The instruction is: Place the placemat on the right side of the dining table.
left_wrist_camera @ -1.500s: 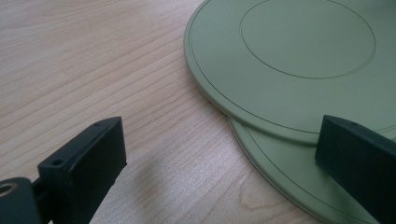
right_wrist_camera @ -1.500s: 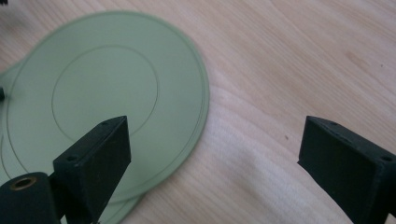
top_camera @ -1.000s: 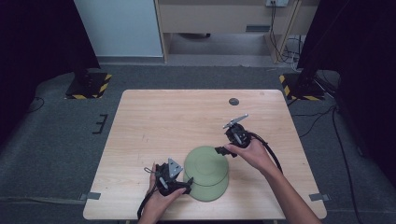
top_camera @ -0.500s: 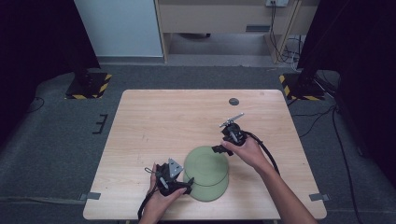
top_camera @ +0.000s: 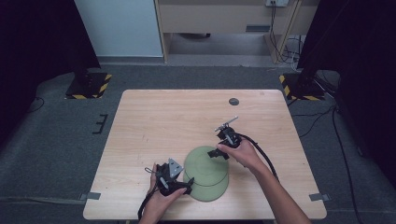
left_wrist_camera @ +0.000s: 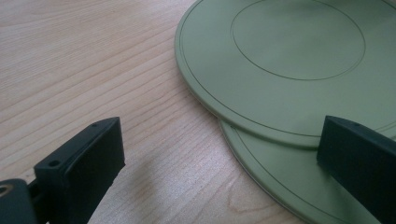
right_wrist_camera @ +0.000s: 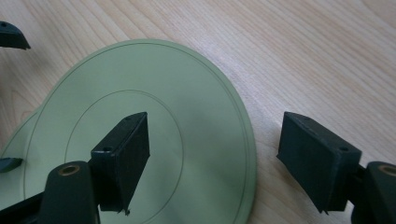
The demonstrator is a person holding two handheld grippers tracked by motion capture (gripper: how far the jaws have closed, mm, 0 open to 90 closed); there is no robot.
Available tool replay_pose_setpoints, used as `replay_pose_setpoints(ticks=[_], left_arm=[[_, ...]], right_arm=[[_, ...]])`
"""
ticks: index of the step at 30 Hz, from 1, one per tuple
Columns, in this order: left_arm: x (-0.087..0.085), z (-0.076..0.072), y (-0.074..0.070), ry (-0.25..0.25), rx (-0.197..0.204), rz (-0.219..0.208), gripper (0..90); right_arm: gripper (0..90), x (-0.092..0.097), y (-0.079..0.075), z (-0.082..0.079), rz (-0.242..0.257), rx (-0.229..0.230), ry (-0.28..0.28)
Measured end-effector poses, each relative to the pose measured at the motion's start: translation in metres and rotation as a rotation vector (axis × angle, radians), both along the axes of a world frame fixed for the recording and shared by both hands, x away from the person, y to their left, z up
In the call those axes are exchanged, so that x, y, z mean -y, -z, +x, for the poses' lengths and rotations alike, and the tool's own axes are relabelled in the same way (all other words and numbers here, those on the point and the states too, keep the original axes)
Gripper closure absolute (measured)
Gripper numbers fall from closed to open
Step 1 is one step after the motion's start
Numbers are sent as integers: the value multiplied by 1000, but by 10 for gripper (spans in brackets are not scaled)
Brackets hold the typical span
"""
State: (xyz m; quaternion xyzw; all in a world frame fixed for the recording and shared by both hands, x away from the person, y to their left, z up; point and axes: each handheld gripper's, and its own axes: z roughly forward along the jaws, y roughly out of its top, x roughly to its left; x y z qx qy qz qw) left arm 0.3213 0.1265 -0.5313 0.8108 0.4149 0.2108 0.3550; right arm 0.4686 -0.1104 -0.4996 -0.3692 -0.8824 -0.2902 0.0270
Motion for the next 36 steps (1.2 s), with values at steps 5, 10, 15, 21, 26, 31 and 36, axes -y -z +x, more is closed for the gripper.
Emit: replay_pose_setpoints(ticks=[5, 10, 15, 21, 26, 31, 36], left_arm=[[0, 0, 0, -1, 0, 0, 4], [0, -1, 0, 2, 2, 3, 7], [2, -2, 0, 6, -1, 0, 8], [3, -2, 0, 4, 0, 2, 3], [3, -1, -1, 2, -10, 2, 2], [3, -1, -1, 3, -9, 3, 3], [3, -1, -1, 4, -9, 6, 3]], right_arm=[[248, -2, 5, 1, 14, -18, -17], [254, -5, 9, 0, 1, -38, -36], [261, -6, 10, 0, 6, -39, -50], [260, -6, 3, -2, 3, -22, -51], [267, -6, -9, -8, 9, 5, -44], [339, -4, -29, -14, 33, 23, -62], [405, -7, -45, -24, 42, 23, -129]])
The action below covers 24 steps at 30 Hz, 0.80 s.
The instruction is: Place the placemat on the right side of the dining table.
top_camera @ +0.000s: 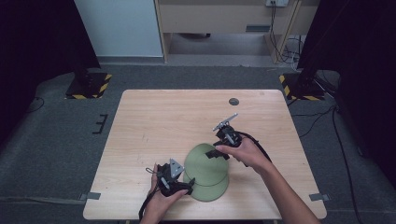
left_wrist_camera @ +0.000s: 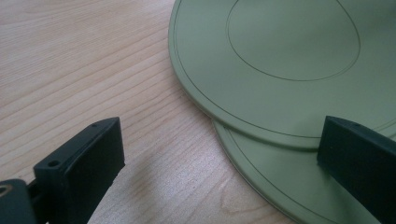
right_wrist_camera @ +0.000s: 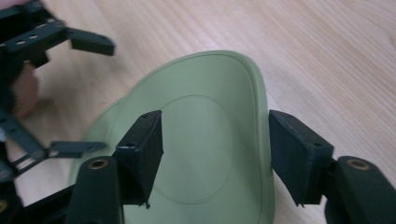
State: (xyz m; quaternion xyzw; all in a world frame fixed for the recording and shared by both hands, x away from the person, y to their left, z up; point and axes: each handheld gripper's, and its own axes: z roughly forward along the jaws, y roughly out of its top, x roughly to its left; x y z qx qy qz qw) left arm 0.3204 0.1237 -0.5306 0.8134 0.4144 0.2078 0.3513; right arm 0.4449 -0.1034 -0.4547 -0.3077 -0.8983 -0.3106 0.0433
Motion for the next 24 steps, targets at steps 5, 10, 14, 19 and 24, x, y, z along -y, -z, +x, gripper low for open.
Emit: replay_pose_setpoints(ticks=[5, 10, 14, 19, 24], left_arm=[[0, 0, 0, 0, 0, -2, 3], [0, 0, 0, 1, 1, -2, 3], [0, 0, 0, 1, 3, 0, 3], [1, -1, 0, 1, 5, 2, 3], [0, -1, 0, 2, 4, 1, 6]], right_arm=[[503, -4, 9, -3, -64, 27, -37], [664, -2, 13, 1, -84, 52, -13], [780, 3, 13, 2, -73, 60, -12], [853, 5, 13, 1, -83, 73, -1], [856, 8, 8, 0, -80, 83, 16]])
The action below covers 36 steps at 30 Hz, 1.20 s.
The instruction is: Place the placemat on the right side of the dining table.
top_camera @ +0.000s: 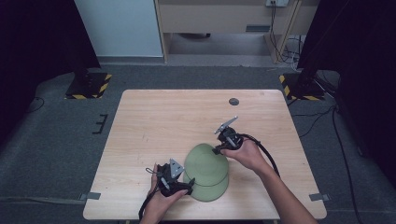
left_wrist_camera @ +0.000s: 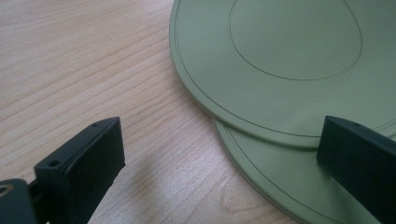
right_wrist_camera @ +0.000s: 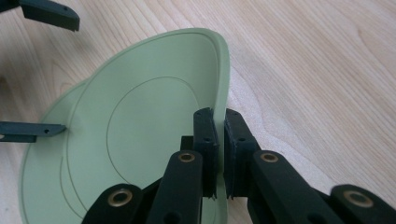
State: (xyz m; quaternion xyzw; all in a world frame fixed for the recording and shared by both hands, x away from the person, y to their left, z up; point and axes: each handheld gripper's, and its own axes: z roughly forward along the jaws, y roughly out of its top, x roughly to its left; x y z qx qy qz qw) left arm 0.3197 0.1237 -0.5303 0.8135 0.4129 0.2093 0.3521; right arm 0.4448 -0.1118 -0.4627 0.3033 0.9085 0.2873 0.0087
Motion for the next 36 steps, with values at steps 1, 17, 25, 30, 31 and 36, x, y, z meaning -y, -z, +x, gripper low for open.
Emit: replay_pose_setpoints(ticks=[1, 17, 25, 30, 31, 36], left_arm=[[0, 0, 0, 1, -1, -1, 6], [-10, 3, -4, -37, -1, -16, 20], [-22, 6, -7, -80, -1, -31, 23], [-35, 10, -10, -115, 4, -44, 23], [-37, 10, -10, -124, 4, -45, 23], [-45, 13, -10, -158, -2, -41, 24]], right_arm=[[856, 1, -2, -1, 3, 2, -1], [858, 25, -46, -16, 78, 39, 32], [859, 34, -65, -18, 122, 54, 48], [860, 39, -75, -19, 165, 59, 56], [859, 39, -76, -19, 166, 64, 57], [860, 42, -82, -17, 178, 74, 73]])
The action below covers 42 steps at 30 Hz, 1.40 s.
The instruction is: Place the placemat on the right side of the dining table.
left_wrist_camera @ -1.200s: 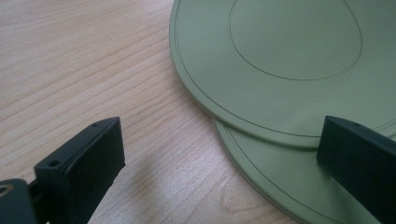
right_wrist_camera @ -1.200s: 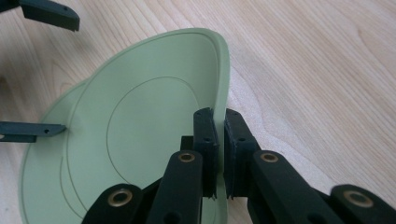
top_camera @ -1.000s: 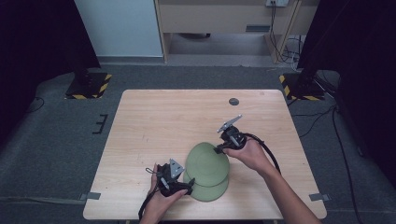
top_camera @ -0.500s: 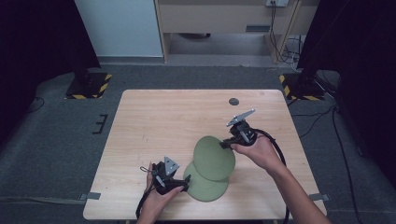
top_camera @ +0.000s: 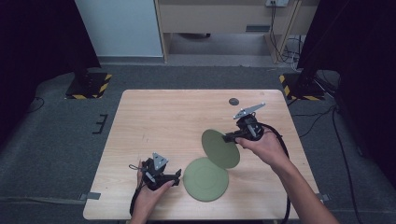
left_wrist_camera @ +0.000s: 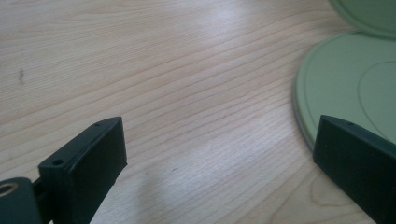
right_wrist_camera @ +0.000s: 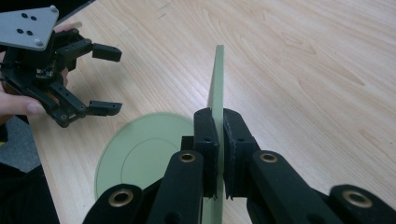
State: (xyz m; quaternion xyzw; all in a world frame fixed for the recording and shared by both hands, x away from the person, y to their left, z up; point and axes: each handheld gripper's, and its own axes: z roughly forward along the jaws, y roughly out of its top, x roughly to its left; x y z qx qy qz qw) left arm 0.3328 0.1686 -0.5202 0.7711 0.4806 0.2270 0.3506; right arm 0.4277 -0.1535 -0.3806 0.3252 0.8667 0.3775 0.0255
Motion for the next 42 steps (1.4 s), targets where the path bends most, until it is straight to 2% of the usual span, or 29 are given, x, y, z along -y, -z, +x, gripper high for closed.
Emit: replay_pose_setpoints(ticks=[14, 24, 42], left_arm=[[-12, 8, 4, -64, -17, 11, 23], [-18, 11, 5, -82, -30, 8, 21], [-26, 17, 9, -131, -57, -3, 24]], right_arm=[[860, 14, -15, 18, 42, 43, 117], [860, 23, -23, 30, 42, 75, 197], [860, 39, -29, 55, 20, 79, 296]])
